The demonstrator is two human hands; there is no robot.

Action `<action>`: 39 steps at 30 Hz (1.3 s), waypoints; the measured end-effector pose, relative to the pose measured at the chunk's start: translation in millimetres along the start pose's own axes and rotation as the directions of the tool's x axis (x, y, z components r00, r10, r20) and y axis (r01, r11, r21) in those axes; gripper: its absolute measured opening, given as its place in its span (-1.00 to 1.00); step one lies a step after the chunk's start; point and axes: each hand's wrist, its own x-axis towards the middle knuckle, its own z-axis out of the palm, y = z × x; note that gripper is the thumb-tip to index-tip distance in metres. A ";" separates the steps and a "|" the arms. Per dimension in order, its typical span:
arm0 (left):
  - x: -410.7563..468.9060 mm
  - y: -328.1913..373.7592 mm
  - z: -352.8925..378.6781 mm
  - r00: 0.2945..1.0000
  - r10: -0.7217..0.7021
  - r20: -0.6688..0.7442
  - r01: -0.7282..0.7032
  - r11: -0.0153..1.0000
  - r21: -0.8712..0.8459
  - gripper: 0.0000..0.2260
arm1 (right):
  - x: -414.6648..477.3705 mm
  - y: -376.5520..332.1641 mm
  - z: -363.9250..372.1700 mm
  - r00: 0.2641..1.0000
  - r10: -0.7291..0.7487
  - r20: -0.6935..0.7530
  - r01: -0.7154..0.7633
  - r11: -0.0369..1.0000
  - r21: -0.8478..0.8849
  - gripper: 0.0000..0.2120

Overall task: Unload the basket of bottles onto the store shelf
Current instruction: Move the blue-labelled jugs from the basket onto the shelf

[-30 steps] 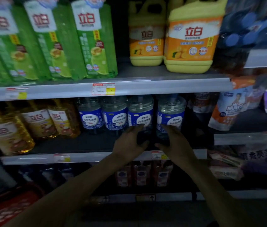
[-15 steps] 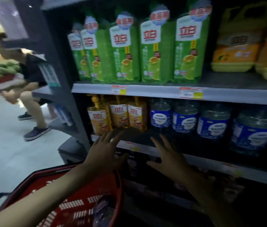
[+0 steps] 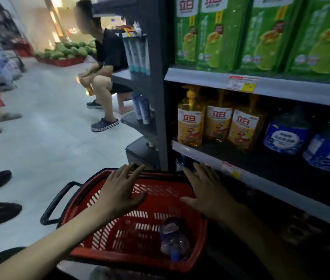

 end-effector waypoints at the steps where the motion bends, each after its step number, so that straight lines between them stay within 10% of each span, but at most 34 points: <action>1: -4.4 -8.4 7.7 1.000 -0.014 0.006 0.014 1.000 0.010 -0.22 | 5.0 -4.4 4.8 0.999 -0.012 0.038 0.013 1.000 -0.024 -0.10; 16: -61.8 -81.8 97.5 0.966 -0.085 0.245 0.079 0.996 0.034 -0.27 | 65.5 -39.9 135.3 0.850 0.077 0.521 -0.033 0.995 -0.093 -0.51; 26: -74.3 -93.0 118.3 0.953 -0.072 0.294 0.076 0.997 -0.001 -0.24 | 67.8 -62.2 211.3 0.634 0.424 0.647 -0.423 0.890 -0.169 -0.10; 33: -71.3 -90.8 121.6 0.958 -0.058 0.281 0.064 0.998 -0.015 -0.37 | 66.2 -71.1 224.6 0.635 0.482 0.603 -0.523 0.843 -0.122 0.20; 39: -68.6 -83.9 122.6 0.958 -0.048 0.284 0.051 0.999 -0.002 -0.37 | 72.4 -76.8 229.4 0.662 0.487 0.569 -0.474 0.861 -0.185 0.08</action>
